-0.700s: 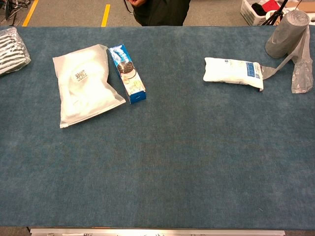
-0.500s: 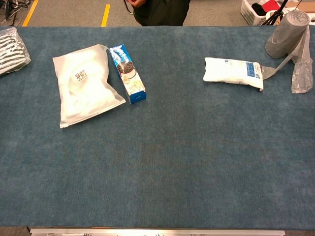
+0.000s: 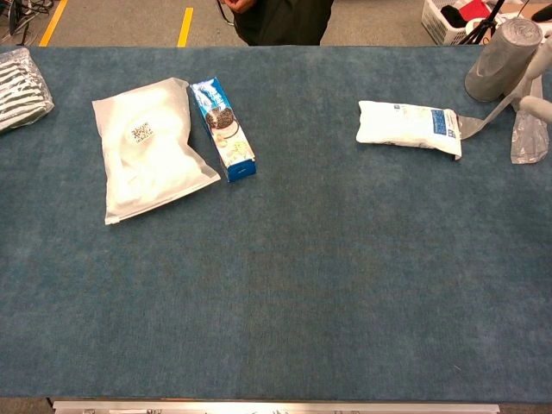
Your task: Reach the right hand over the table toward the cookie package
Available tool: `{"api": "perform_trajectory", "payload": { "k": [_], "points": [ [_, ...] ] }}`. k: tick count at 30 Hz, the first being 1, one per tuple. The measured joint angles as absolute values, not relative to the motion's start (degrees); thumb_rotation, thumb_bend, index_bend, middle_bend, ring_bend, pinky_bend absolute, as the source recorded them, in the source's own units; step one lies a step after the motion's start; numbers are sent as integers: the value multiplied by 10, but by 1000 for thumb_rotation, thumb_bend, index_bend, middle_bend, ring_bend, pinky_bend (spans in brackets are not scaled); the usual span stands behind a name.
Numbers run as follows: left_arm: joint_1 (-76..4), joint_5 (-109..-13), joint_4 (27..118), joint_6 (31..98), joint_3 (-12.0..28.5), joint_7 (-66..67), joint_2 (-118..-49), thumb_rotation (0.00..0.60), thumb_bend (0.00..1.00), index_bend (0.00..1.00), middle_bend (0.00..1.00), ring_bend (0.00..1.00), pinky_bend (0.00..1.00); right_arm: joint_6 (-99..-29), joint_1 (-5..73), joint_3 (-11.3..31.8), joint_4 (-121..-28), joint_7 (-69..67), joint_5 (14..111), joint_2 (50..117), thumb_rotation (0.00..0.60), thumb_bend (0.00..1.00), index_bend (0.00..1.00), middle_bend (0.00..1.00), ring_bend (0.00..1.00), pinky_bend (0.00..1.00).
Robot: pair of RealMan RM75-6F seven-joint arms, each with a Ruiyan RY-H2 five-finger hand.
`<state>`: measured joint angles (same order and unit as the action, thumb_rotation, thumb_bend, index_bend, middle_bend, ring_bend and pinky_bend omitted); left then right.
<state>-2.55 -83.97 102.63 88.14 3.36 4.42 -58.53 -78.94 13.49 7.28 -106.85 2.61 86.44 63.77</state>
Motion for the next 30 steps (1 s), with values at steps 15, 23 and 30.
{"api": "perform_trajectory", "payload": {
  "k": [15,23,30],
  "points": [
    [-9,-841,1033,904,33,29,-572,600,202,335,270,195,47,-696,240,94,-1024,-55,896,740,600,328,673,211,0,0],
    [0,-840,1040,914,32,30,-565,600,201,337,270,196,48,-685,298,91,-949,-102,962,820,600,334,705,175,0,0],
    [4,-839,1044,919,32,34,-562,600,202,340,270,196,48,-695,328,85,-903,-79,996,879,600,334,707,146,0,0]
  ]
}}
